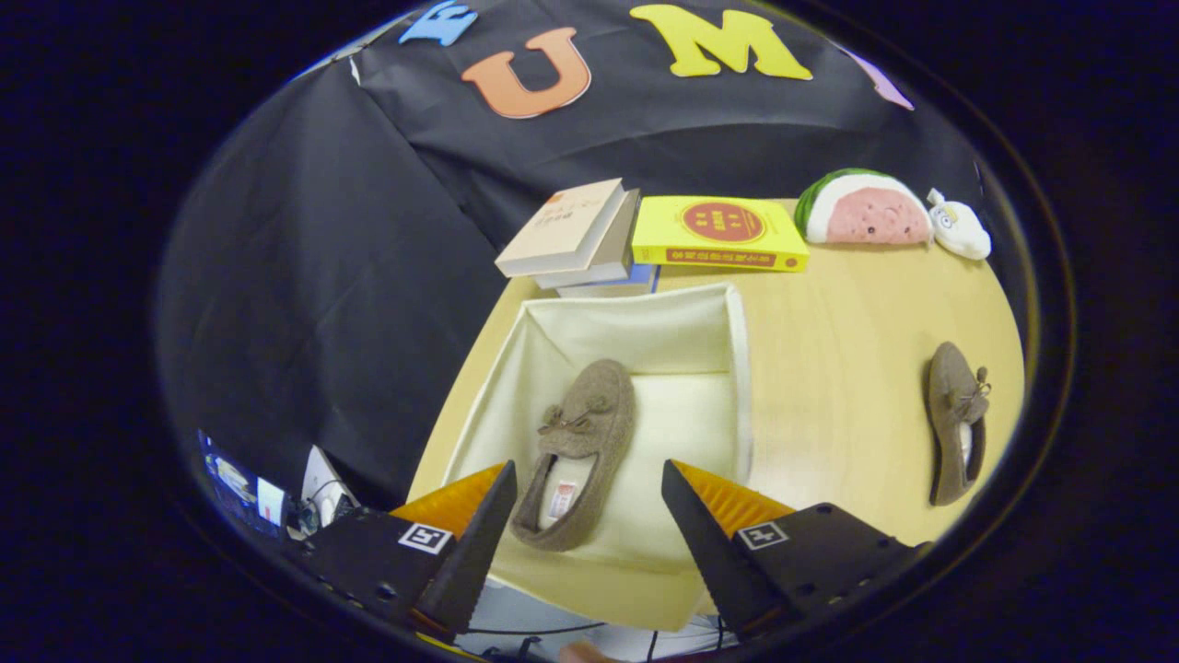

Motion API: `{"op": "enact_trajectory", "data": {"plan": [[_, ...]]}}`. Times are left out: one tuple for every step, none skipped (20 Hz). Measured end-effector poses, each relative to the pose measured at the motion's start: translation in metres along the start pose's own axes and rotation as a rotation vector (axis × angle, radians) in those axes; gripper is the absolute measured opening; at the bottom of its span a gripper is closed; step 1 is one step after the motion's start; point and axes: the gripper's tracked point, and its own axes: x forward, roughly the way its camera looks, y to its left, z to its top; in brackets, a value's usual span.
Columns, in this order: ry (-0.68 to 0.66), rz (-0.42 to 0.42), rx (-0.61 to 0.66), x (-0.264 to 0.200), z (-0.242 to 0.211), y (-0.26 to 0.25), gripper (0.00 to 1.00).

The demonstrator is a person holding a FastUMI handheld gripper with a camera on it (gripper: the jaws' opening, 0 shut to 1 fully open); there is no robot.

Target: Open the storage box then place both shoes into the box .Put the left shoe in first, then the right shoe, with the right side of both shoes facing outward in a uniform manner.

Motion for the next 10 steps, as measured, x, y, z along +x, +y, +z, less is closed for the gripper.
{"op": "enact_trajectory", "data": {"plan": [[-0.018,-0.005,0.006,-0.011,0.003,-0.009,0.96],[-0.036,-0.004,0.013,-0.021,0.007,-0.016,0.96],[-0.047,-0.003,0.019,-0.029,0.008,-0.023,0.96],[-0.057,-0.005,0.022,-0.039,0.009,-0.033,0.96],[-0.067,-0.009,0.025,-0.049,0.010,-0.045,0.96],[-0.080,-0.016,0.031,-0.058,0.012,-0.057,0.96],[-0.091,-0.023,0.041,-0.067,0.013,-0.072,0.96],[-0.099,-0.034,0.057,-0.074,0.013,-0.087,0.96],[-0.105,-0.048,0.074,-0.081,0.012,-0.105,0.96],[-0.111,-0.063,0.085,-0.086,0.012,-0.121,0.96]]}}
